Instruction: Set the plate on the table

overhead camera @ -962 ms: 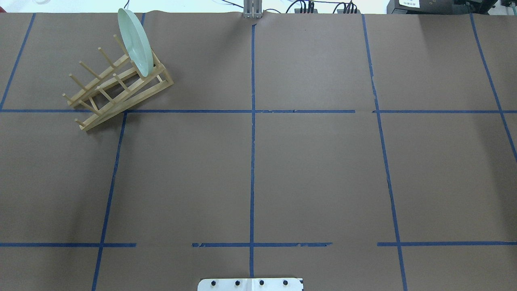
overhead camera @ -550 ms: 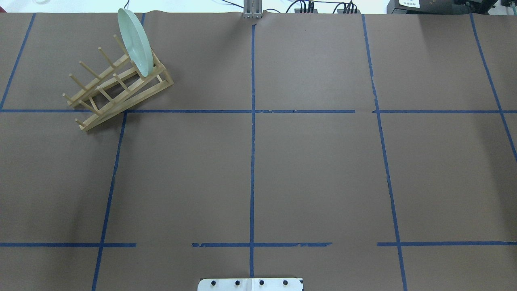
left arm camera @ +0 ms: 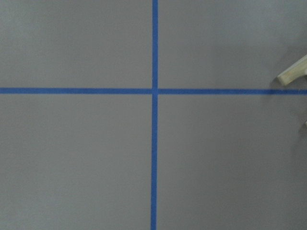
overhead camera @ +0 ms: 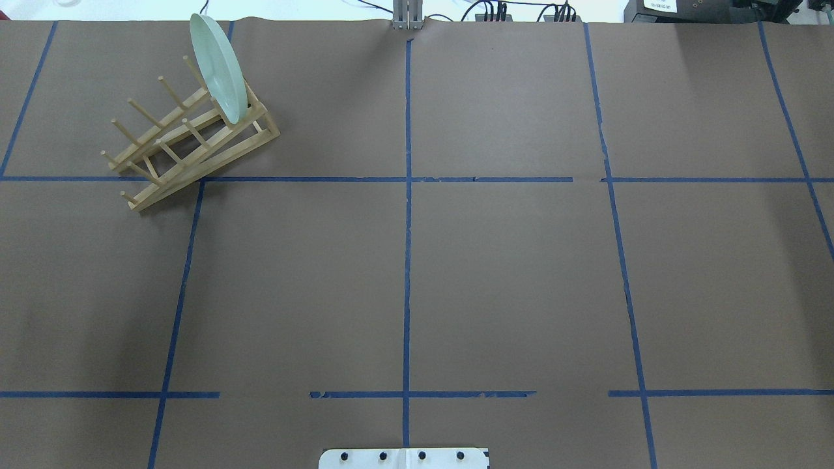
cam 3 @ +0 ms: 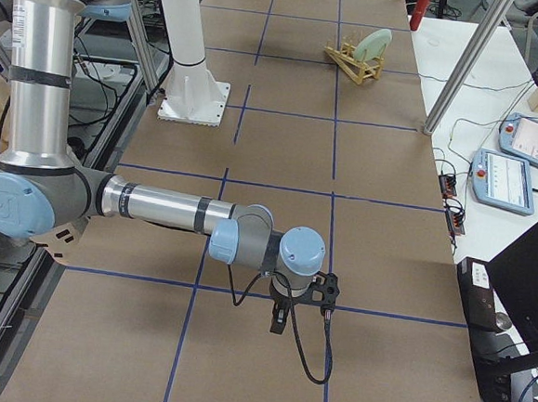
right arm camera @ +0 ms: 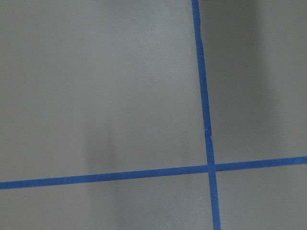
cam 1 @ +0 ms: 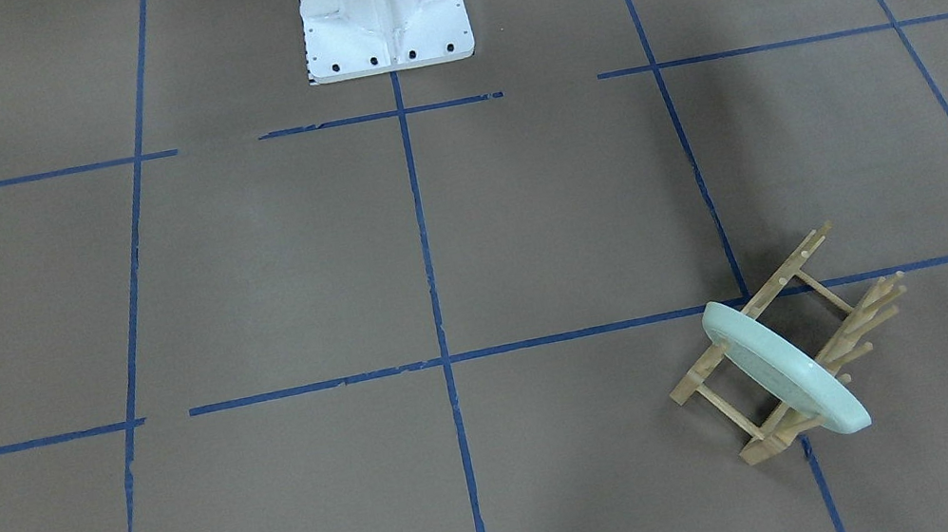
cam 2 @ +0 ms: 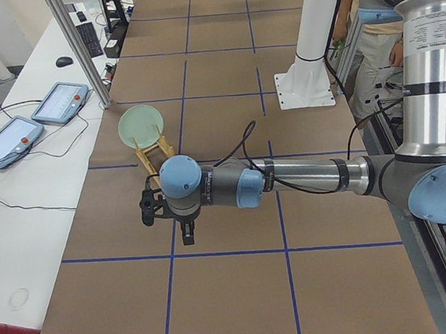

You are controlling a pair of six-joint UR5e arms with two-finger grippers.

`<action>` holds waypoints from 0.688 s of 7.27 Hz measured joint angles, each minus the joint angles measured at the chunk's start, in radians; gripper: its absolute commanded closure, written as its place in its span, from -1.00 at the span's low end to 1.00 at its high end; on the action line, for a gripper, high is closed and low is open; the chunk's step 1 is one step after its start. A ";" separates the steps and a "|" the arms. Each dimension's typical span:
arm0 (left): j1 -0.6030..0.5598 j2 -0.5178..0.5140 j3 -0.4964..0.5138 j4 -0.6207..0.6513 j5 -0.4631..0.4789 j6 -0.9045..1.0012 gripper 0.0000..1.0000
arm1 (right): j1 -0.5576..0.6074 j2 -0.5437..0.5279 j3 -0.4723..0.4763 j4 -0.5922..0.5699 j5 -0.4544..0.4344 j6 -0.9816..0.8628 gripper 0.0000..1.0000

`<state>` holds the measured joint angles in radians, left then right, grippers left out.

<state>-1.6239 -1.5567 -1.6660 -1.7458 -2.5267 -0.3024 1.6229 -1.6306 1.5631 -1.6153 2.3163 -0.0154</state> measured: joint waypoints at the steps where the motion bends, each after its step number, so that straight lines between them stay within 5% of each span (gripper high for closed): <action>1: 0.002 -0.003 0.008 -0.170 -0.027 -0.223 -1.00 | 0.000 0.000 0.000 0.000 0.000 0.000 -1.00; 3: 0.017 -0.007 0.026 -0.513 -0.070 -0.580 -1.00 | 0.000 0.000 0.000 0.000 0.000 0.000 -1.00; 5: 0.069 -0.069 0.049 -0.709 -0.076 -0.838 -1.00 | 0.000 0.000 0.000 0.000 0.000 0.000 -1.00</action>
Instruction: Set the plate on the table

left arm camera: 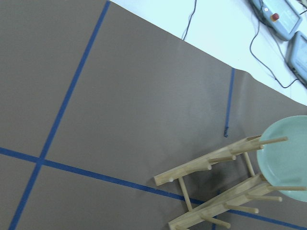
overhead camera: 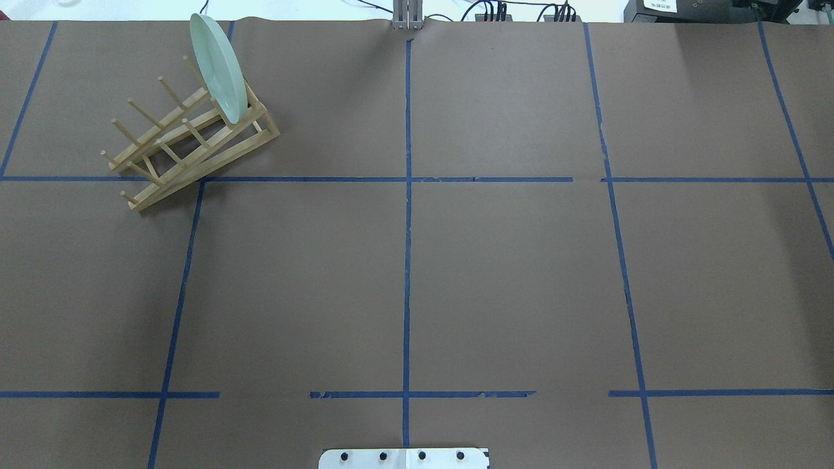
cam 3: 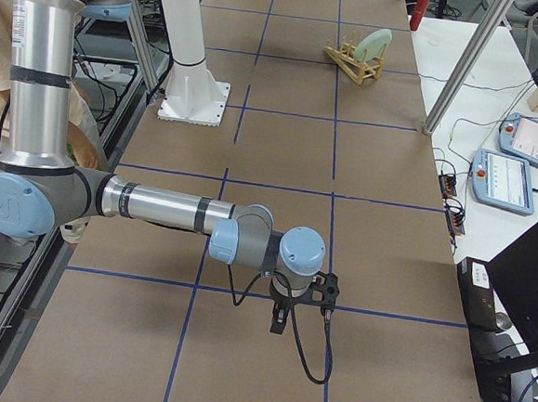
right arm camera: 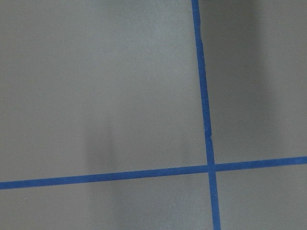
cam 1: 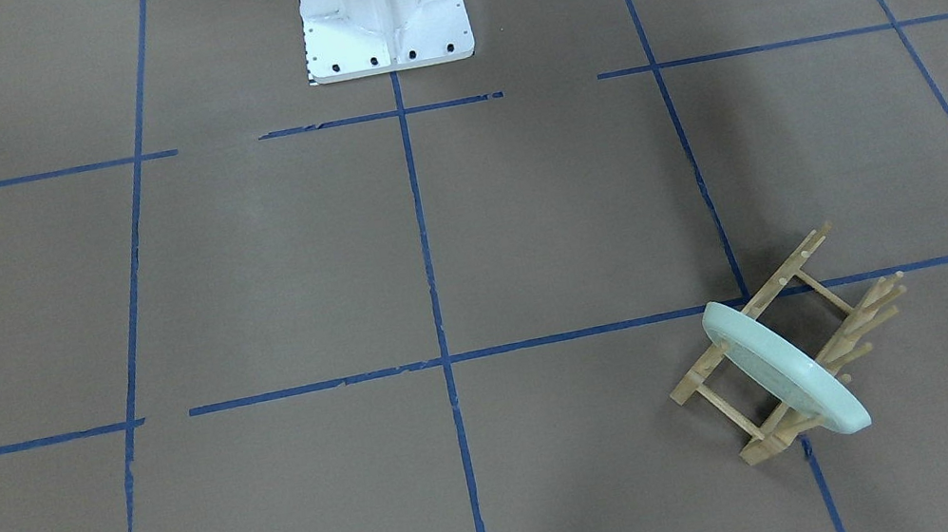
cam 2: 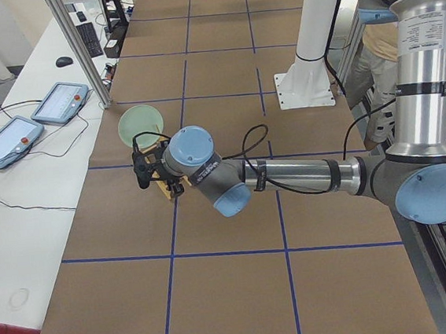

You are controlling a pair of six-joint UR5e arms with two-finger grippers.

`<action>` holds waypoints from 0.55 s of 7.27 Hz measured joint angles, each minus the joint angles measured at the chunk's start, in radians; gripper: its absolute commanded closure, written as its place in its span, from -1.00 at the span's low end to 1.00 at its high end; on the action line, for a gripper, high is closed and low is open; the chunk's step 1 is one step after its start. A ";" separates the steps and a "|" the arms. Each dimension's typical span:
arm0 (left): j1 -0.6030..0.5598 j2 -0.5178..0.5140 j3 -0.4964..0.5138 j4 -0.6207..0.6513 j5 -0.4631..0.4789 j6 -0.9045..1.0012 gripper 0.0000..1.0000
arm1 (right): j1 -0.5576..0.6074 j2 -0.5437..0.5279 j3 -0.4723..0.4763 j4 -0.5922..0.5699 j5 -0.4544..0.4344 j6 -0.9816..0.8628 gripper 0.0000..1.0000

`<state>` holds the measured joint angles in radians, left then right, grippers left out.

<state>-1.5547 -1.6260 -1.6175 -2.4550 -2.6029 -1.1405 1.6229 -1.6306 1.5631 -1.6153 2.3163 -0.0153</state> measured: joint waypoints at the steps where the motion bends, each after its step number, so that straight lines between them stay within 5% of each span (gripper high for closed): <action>1: 0.036 -0.067 0.030 -0.040 0.004 -0.087 -1.00 | 0.000 0.000 0.000 0.000 0.000 0.000 -1.00; 3: 0.115 -0.199 0.077 -0.062 0.054 -0.228 -1.00 | 0.000 0.000 0.000 0.000 0.000 0.000 -1.00; 4: 0.181 -0.249 0.094 -0.089 0.150 -0.344 -1.00 | 0.000 0.000 0.000 0.000 0.000 0.000 -1.00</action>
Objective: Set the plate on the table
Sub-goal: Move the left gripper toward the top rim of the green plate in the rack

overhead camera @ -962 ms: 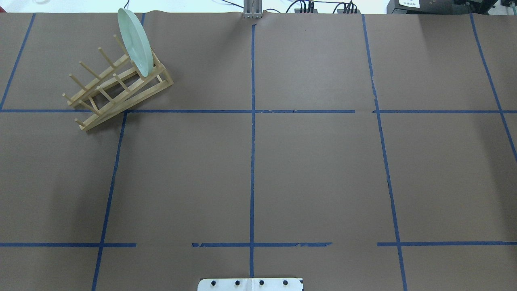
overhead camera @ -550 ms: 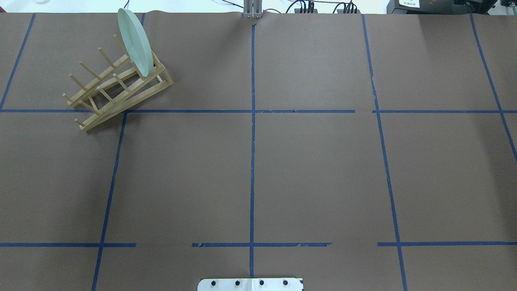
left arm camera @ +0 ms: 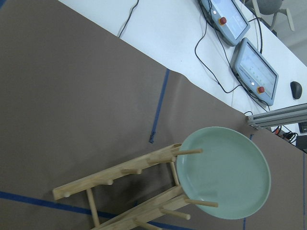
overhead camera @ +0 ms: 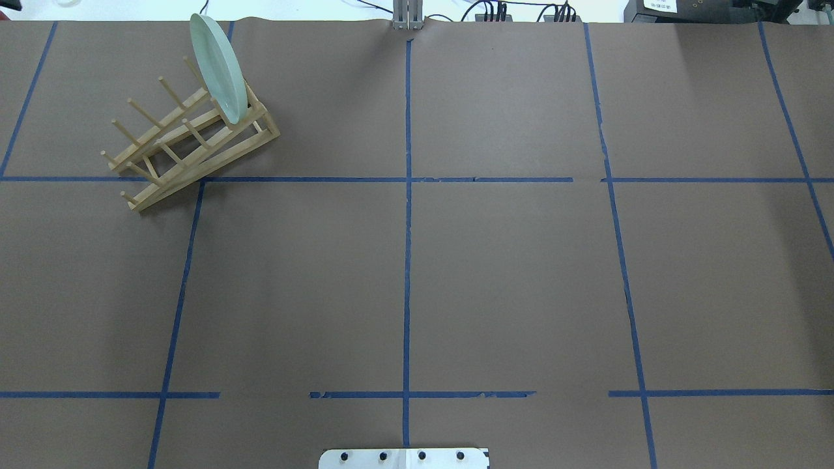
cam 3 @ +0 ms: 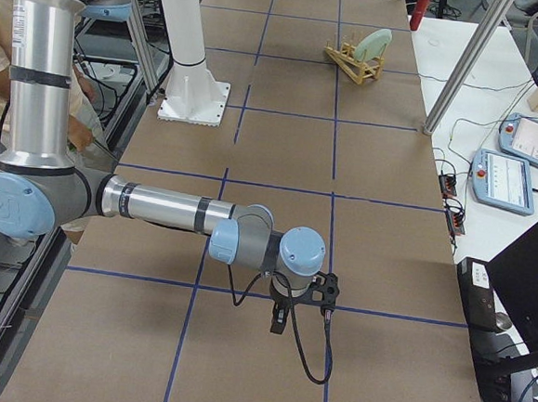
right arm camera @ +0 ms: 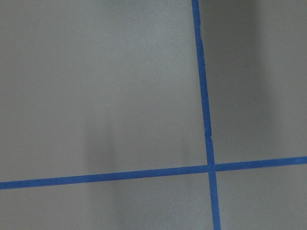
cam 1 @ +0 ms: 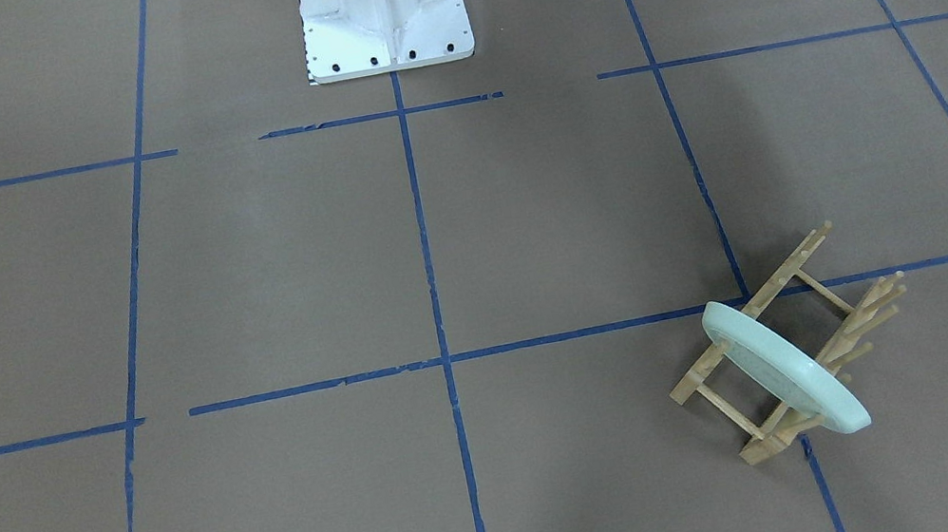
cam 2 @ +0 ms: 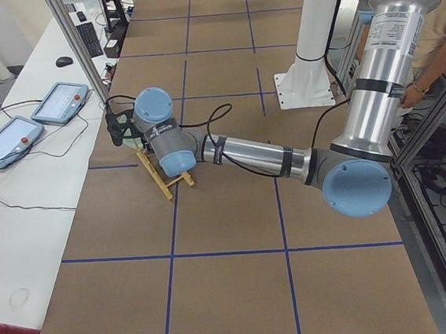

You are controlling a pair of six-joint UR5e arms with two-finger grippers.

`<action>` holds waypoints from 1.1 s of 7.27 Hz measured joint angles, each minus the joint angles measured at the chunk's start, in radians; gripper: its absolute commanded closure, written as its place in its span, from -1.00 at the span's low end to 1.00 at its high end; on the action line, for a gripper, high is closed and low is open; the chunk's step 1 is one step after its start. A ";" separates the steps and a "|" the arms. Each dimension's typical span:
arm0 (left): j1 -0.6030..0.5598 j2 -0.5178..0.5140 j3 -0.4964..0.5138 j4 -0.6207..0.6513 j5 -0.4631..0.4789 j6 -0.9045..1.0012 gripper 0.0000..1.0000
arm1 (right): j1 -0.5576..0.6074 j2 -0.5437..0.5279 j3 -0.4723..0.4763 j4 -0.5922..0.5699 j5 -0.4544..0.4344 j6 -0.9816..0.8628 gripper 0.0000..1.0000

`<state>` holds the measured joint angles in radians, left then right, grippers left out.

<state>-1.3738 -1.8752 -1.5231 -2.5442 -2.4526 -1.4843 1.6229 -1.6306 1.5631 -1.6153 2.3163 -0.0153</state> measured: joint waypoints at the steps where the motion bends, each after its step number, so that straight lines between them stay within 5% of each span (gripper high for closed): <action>1: 0.065 -0.048 0.040 -0.082 0.098 -0.167 -1.00 | 0.000 0.000 0.000 0.000 0.000 0.000 -1.00; 3: 0.139 -0.129 0.135 -0.229 0.203 -0.409 -1.00 | 0.000 0.000 0.000 0.000 0.000 0.000 -1.00; 8: 0.221 -0.257 0.286 -0.257 0.268 -0.507 -0.98 | 0.000 0.000 0.001 0.000 0.000 0.000 -1.00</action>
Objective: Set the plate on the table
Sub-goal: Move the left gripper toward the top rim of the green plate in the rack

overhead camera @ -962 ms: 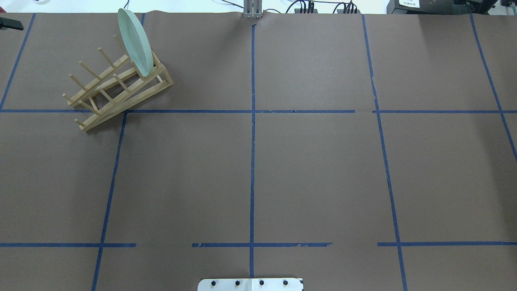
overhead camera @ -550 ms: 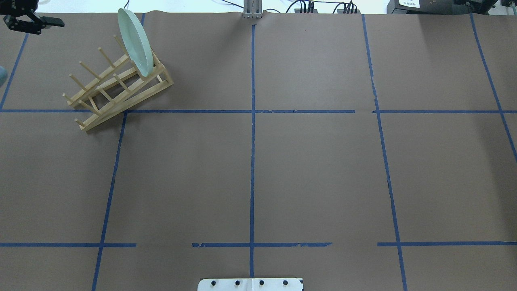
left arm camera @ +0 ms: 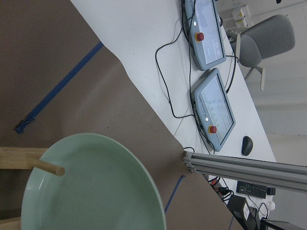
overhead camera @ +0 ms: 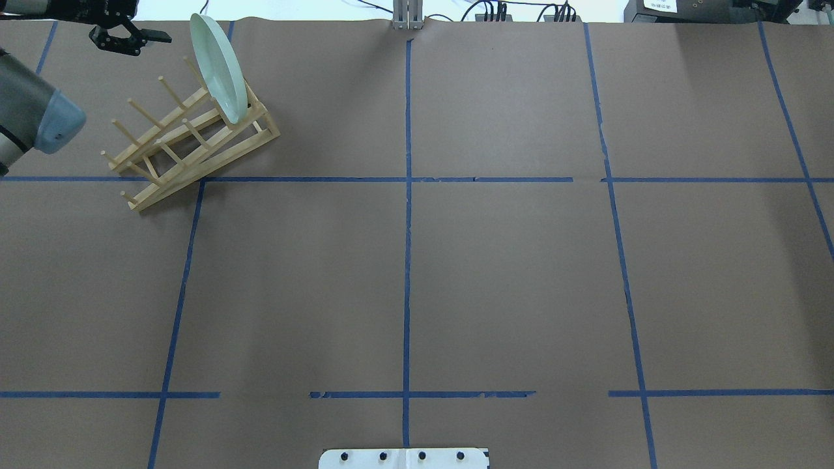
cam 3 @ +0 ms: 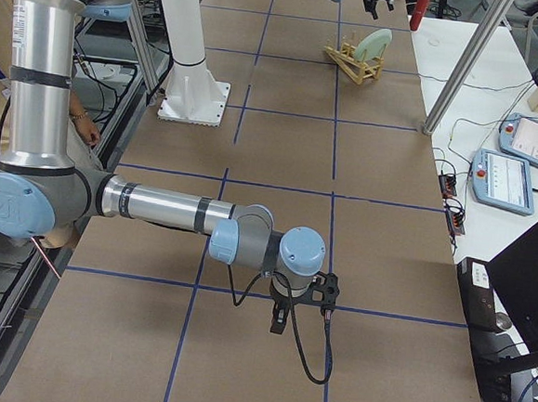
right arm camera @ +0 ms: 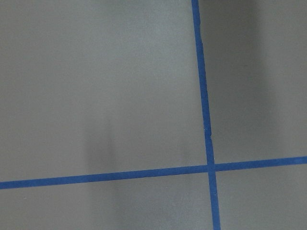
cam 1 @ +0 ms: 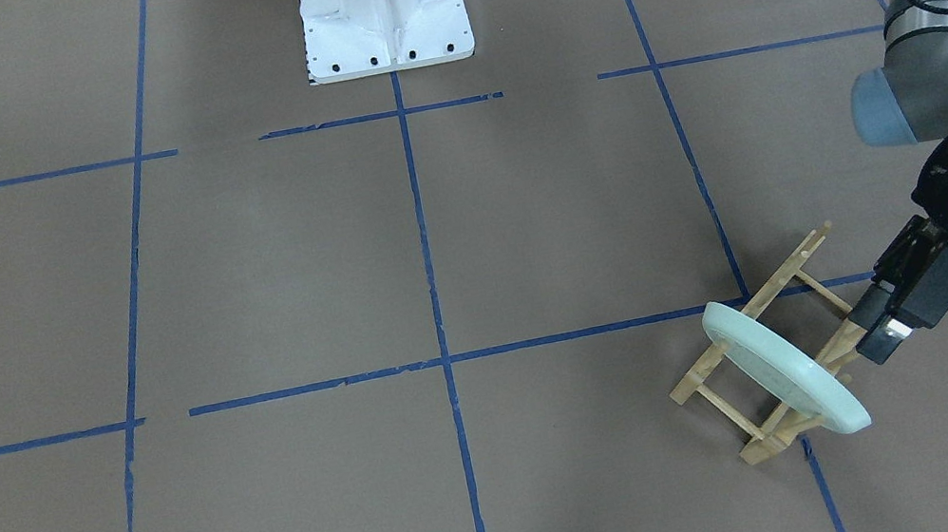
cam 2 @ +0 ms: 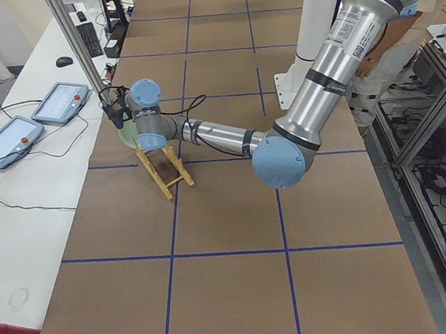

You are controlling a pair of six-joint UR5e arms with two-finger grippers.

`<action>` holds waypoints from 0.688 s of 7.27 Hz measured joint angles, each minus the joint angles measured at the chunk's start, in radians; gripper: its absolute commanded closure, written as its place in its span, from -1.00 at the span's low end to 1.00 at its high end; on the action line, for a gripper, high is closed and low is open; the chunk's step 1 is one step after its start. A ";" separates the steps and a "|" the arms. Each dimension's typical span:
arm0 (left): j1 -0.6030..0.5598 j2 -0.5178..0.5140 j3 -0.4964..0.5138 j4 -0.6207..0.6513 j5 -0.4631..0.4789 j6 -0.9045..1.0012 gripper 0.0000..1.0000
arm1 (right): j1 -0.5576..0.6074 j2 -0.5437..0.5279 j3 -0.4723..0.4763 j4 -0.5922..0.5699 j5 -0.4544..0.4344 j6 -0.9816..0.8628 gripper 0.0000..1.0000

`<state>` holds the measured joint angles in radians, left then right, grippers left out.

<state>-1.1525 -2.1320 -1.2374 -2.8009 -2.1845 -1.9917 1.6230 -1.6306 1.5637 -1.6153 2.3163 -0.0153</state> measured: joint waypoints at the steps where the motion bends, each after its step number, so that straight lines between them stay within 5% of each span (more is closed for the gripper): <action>1: 0.008 -0.024 0.026 0.000 0.002 0.000 -0.96 | 0.000 0.000 0.000 0.000 0.000 0.000 -1.00; 5: 0.036 -0.054 0.061 0.001 0.029 0.000 -0.48 | 0.000 0.000 0.000 0.000 0.000 0.000 -1.00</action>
<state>-1.1162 -2.1864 -1.1765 -2.7995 -2.1551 -1.9915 1.6229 -1.6306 1.5637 -1.6153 2.3164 -0.0154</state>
